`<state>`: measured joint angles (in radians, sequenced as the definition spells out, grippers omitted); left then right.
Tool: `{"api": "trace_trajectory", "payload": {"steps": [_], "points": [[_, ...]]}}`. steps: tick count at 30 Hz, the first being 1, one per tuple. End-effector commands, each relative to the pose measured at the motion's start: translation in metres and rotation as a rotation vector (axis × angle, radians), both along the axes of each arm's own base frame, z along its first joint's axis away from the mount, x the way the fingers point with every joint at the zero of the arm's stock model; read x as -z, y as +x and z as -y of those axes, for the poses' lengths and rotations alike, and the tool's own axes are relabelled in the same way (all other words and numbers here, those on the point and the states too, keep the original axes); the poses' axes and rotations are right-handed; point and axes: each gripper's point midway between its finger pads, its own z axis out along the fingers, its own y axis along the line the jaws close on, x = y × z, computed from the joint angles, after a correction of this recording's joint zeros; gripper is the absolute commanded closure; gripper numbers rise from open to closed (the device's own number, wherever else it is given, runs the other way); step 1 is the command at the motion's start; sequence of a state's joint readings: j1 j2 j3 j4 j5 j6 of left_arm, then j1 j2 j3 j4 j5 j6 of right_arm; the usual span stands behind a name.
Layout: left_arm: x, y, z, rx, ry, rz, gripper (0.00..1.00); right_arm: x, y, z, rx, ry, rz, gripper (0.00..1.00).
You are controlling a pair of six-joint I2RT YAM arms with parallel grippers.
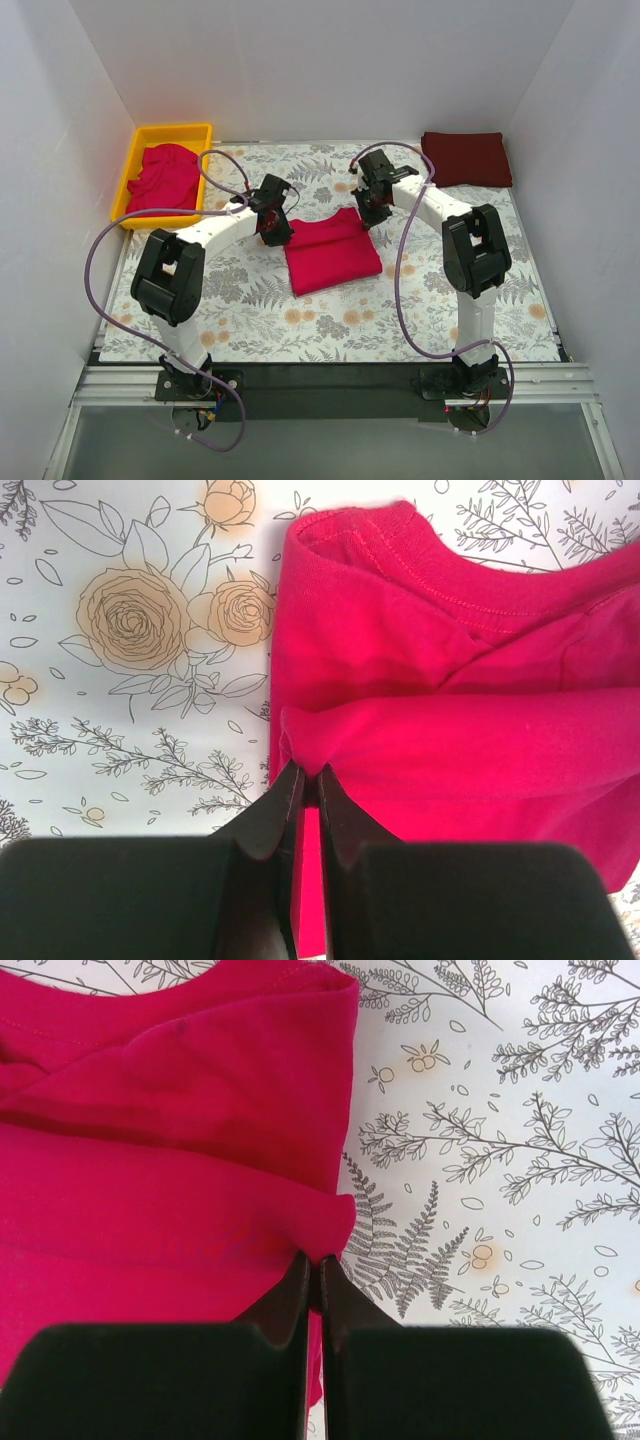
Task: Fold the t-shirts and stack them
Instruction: Fold the tshirt
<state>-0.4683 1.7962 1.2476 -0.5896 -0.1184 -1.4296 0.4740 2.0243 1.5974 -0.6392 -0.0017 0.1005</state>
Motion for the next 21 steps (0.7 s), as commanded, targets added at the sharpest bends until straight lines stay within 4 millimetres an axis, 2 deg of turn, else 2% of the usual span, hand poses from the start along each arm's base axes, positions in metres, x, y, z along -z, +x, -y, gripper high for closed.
{"api": "trace_trajectory", "payload": {"steps": [1,8,10,12,13,18,21], "points": [[-0.011,0.002,-0.027,-0.067,0.07,0.045,1.0,-0.014,0.02,0.016,0.031,-0.023,0.096,0.99],[0.006,0.004,-0.024,-0.064,0.076,0.018,1.0,0.002,0.017,0.022,0.057,-0.037,0.083,0.99],[0.004,0.004,-0.026,-0.078,0.077,0.025,1.0,0.002,0.018,0.022,0.058,-0.033,0.088,0.95],[0.0,0.001,-0.028,-0.095,0.071,0.034,1.0,-0.003,0.02,0.019,0.053,-0.017,0.103,0.96],[-0.008,0.001,-0.029,-0.102,0.064,0.053,1.0,-0.006,0.02,0.018,0.047,-0.008,0.11,0.97],[-0.022,-0.002,-0.033,-0.124,0.051,0.09,1.0,-0.035,0.029,0.01,0.045,0.048,0.177,0.99],[-0.023,-0.003,-0.034,-0.138,0.049,0.092,1.0,-0.037,0.031,0.008,0.044,0.056,0.179,0.99]]}}
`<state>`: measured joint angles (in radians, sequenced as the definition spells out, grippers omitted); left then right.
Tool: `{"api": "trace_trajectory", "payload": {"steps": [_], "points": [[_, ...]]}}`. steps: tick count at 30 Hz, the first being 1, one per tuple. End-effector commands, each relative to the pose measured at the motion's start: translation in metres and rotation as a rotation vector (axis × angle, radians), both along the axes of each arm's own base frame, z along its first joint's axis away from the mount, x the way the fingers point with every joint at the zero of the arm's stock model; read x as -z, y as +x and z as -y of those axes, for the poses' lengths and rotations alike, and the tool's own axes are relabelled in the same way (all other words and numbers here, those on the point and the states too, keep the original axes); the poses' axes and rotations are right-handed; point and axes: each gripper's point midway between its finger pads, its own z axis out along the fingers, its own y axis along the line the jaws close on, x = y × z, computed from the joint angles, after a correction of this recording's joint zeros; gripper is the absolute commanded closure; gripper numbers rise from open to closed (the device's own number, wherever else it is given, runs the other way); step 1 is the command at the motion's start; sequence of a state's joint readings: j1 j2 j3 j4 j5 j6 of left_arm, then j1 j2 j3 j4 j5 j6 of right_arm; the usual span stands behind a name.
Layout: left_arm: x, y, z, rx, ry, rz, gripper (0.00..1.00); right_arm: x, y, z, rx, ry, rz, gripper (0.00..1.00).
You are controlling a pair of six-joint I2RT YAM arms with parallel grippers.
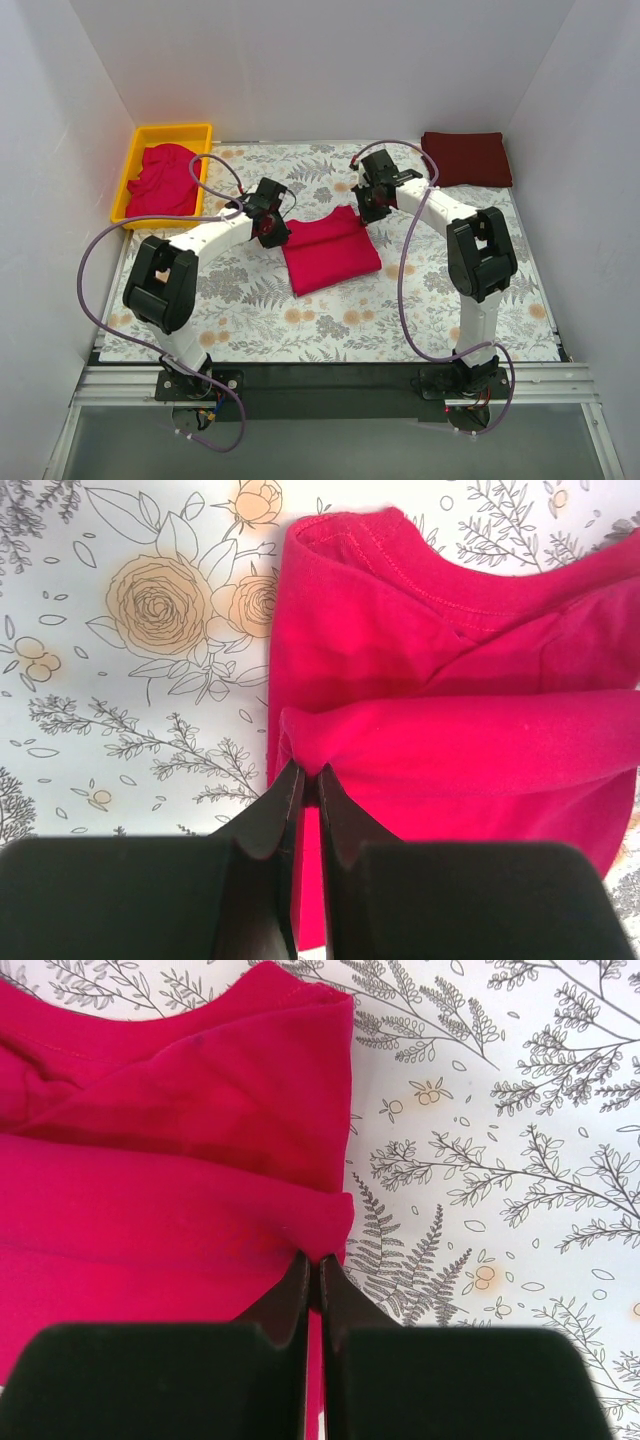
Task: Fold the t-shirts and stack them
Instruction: Fold the tshirt
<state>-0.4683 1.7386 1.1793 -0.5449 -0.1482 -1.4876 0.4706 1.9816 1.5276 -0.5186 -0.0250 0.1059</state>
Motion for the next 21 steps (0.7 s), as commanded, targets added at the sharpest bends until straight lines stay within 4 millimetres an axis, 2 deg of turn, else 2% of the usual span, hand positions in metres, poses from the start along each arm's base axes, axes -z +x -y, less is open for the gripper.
{"api": "trace_trajectory", "payload": {"steps": [1,6,13,15,17,18,21], "points": [[-0.018,0.0,-0.029,-0.08,0.07,0.051,1.0,-0.03,0.023,0.014,0.048,-0.004,0.103,0.99],[-0.008,-0.005,-0.031,-0.1,0.068,0.03,1.0,-0.019,0.023,0.012,0.041,-0.004,0.089,0.99],[0.012,-0.002,-0.035,-0.113,0.102,0.013,1.0,-0.002,0.027,0.009,0.034,-0.005,0.072,0.92],[0.016,-0.001,-0.035,-0.114,0.111,0.005,0.97,-0.001,0.028,0.009,0.038,-0.004,0.071,0.88],[0.015,0.0,-0.036,-0.119,0.124,0.003,0.89,-0.005,0.028,0.008,0.038,0.0,0.077,0.84],[0.012,0.001,-0.038,-0.131,0.129,0.005,0.76,-0.012,0.027,0.009,0.042,0.004,0.092,0.82],[-0.009,0.001,-0.043,-0.147,0.132,0.04,0.59,-0.027,0.022,0.008,0.04,0.027,0.115,0.75]]}}
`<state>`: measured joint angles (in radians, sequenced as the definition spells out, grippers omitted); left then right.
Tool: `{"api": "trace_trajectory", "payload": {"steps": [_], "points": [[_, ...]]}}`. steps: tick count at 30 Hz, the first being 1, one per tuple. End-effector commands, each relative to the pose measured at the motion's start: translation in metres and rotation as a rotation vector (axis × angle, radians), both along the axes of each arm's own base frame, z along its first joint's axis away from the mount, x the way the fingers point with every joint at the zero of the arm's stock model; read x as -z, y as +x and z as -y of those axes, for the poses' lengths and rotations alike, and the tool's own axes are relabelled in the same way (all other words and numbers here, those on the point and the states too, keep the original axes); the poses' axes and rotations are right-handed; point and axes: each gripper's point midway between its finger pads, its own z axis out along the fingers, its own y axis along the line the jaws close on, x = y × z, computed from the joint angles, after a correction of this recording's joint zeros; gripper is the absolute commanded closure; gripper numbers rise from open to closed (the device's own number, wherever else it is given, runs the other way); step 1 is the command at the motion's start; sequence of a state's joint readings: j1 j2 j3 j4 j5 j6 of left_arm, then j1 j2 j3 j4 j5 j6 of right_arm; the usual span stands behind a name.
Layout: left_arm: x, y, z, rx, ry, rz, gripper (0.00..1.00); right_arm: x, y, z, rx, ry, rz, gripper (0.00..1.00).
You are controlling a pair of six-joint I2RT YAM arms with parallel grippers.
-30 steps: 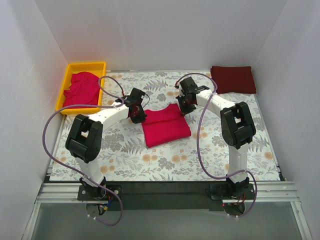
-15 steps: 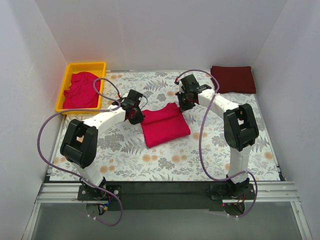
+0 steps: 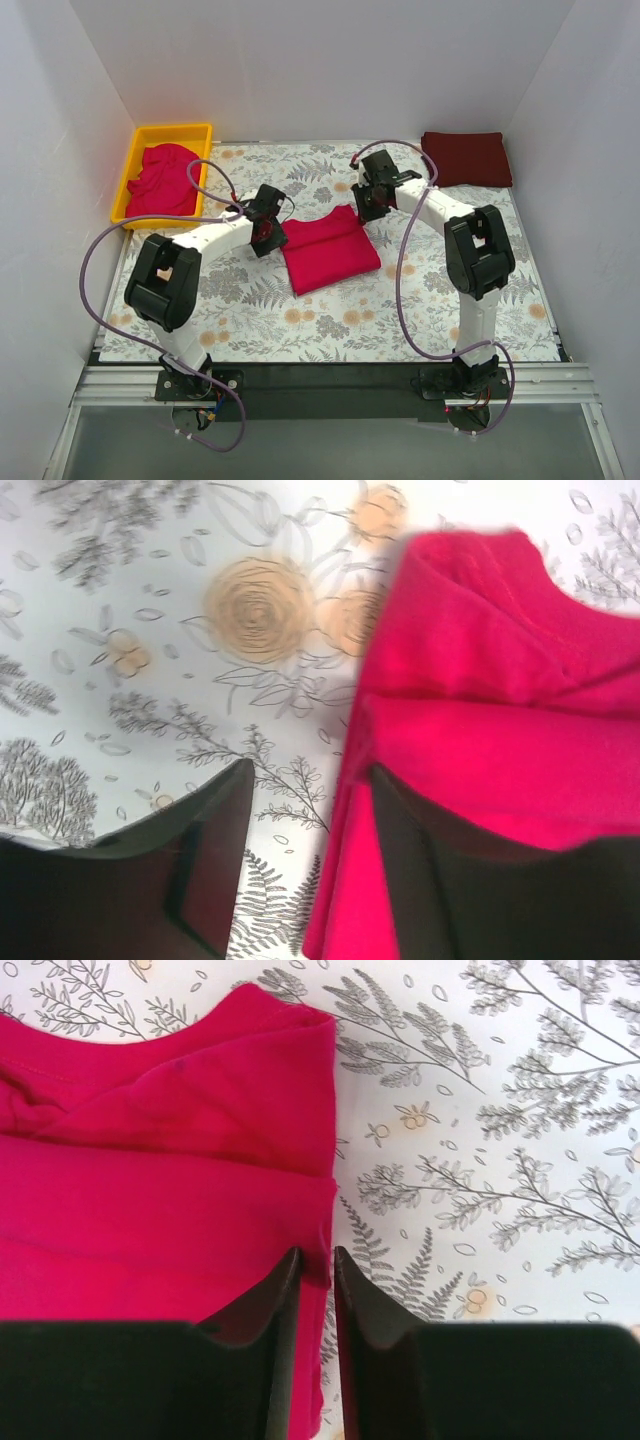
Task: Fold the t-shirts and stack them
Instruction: Fold the tshirt
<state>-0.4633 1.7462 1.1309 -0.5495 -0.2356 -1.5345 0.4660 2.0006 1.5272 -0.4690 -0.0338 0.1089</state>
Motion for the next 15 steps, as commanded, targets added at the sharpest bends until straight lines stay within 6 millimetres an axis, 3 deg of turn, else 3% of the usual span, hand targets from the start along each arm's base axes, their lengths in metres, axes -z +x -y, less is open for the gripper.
{"api": "trace_trajectory", "payload": {"steps": [1,2,6,7,8,10,12,15], "points": [[-0.034,0.008,-0.021,-0.056,0.052,0.077,0.48,-0.045,0.012,0.012,0.037,0.019,0.123,0.74],[-0.05,0.008,-0.017,-0.048,0.014,0.111,0.44,-0.052,0.009,0.011,0.034,0.027,0.136,0.73],[-0.07,-0.006,-0.001,0.013,-0.061,0.173,0.39,-0.067,-0.018,0.005,0.002,0.102,0.164,0.66],[-0.074,-0.01,0.005,0.034,-0.073,0.19,0.39,-0.081,-0.02,0.001,0.003,0.147,0.202,0.66],[-0.075,-0.015,0.01,0.056,-0.08,0.198,0.39,-0.067,-0.032,0.004,-0.004,0.153,0.173,0.65],[-0.075,-0.032,0.028,0.126,-0.114,0.208,0.39,-0.074,-0.041,-0.006,-0.038,0.234,0.192,0.65],[-0.071,-0.043,0.041,0.186,-0.158,0.204,0.41,-0.065,-0.055,-0.011,-0.072,0.28,0.159,0.64],[-0.06,-0.042,0.047,0.206,-0.174,0.211,0.47,-0.06,-0.055,-0.025,-0.115,0.341,0.145,0.65]]}}
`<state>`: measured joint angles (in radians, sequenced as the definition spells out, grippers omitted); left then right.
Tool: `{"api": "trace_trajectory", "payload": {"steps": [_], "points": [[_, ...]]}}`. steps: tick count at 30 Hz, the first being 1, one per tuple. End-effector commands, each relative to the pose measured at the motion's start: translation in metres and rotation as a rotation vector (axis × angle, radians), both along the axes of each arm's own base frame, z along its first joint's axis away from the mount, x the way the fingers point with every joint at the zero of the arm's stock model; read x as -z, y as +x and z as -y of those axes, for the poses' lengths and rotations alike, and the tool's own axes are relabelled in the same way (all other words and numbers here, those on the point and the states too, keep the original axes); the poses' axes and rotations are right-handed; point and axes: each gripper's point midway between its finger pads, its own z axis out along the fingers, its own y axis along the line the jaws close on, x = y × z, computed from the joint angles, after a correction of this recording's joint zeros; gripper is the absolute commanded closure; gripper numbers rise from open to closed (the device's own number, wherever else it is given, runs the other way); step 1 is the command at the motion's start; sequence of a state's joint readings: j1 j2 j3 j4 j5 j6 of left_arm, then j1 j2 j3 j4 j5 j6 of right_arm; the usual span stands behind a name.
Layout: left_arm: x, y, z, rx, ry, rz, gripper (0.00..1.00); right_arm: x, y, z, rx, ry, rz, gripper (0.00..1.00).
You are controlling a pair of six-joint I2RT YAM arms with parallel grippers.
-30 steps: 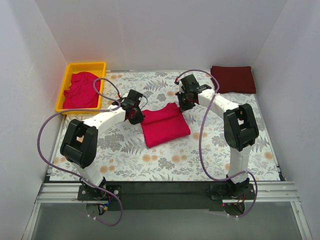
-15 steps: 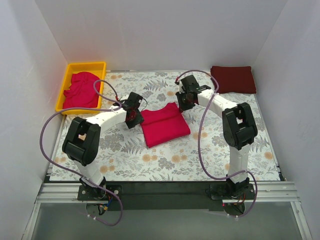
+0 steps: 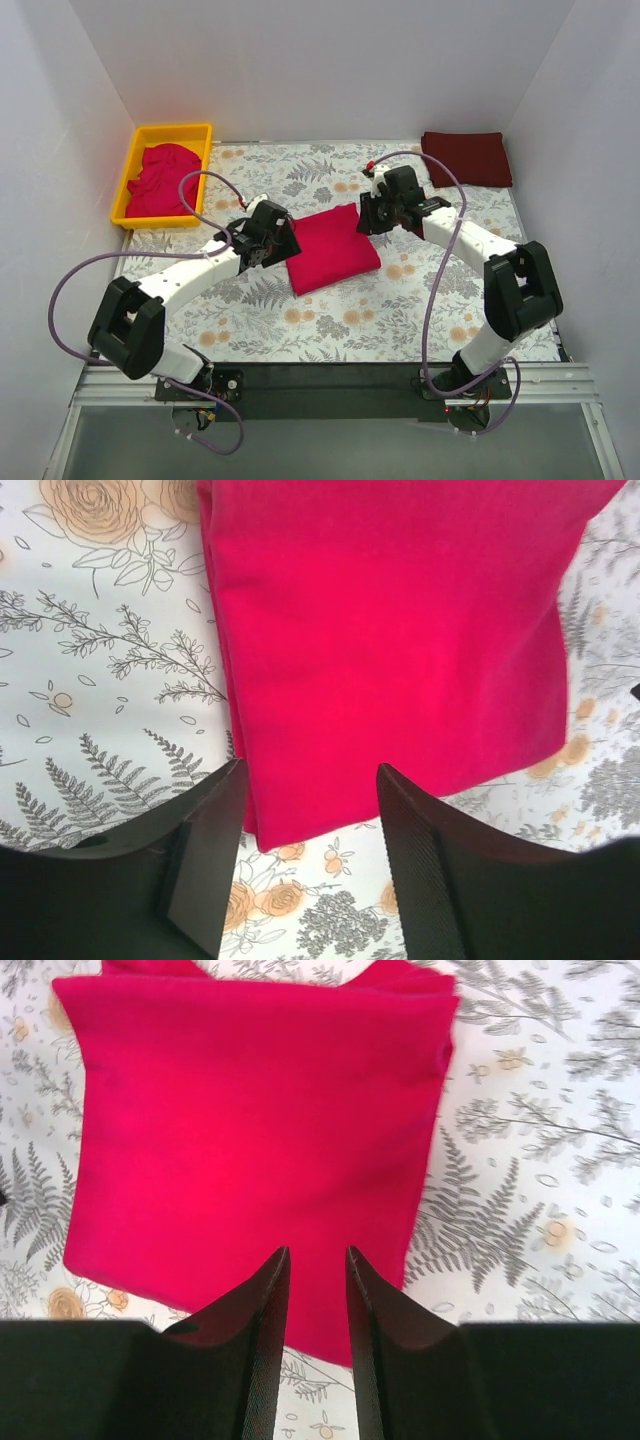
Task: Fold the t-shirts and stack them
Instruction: Fold the tshirt
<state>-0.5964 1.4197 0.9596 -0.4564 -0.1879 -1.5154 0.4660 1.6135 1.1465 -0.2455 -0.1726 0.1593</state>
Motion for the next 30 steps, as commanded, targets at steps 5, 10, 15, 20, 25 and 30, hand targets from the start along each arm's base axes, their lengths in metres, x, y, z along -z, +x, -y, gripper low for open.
{"api": "trace_trajectory", "payload": {"steps": [5,10,15,20,25,30], "points": [[0.007,0.04,0.015,0.026,0.003,0.061,0.54,0.003,0.024,-0.047,-0.13,0.176,0.019,0.65],[0.014,0.088,0.004,-0.019,0.013,0.074,0.57,0.007,0.059,-0.066,-0.174,0.302,-0.01,0.65],[0.044,0.122,-0.005,-0.039,-0.027,0.028,0.59,0.026,0.087,-0.069,-0.169,0.427,-0.069,0.64],[0.092,0.131,-0.017,-0.082,-0.04,-0.072,0.62,0.057,0.111,-0.058,-0.1,0.556,-0.158,0.64],[0.125,0.134,-0.034,-0.111,-0.072,-0.15,0.63,0.091,0.118,-0.042,-0.057,0.608,-0.225,0.64],[0.111,0.141,-0.034,-0.089,-0.096,-0.125,0.56,0.07,0.118,-0.024,-0.054,0.665,-0.205,0.64]]}}
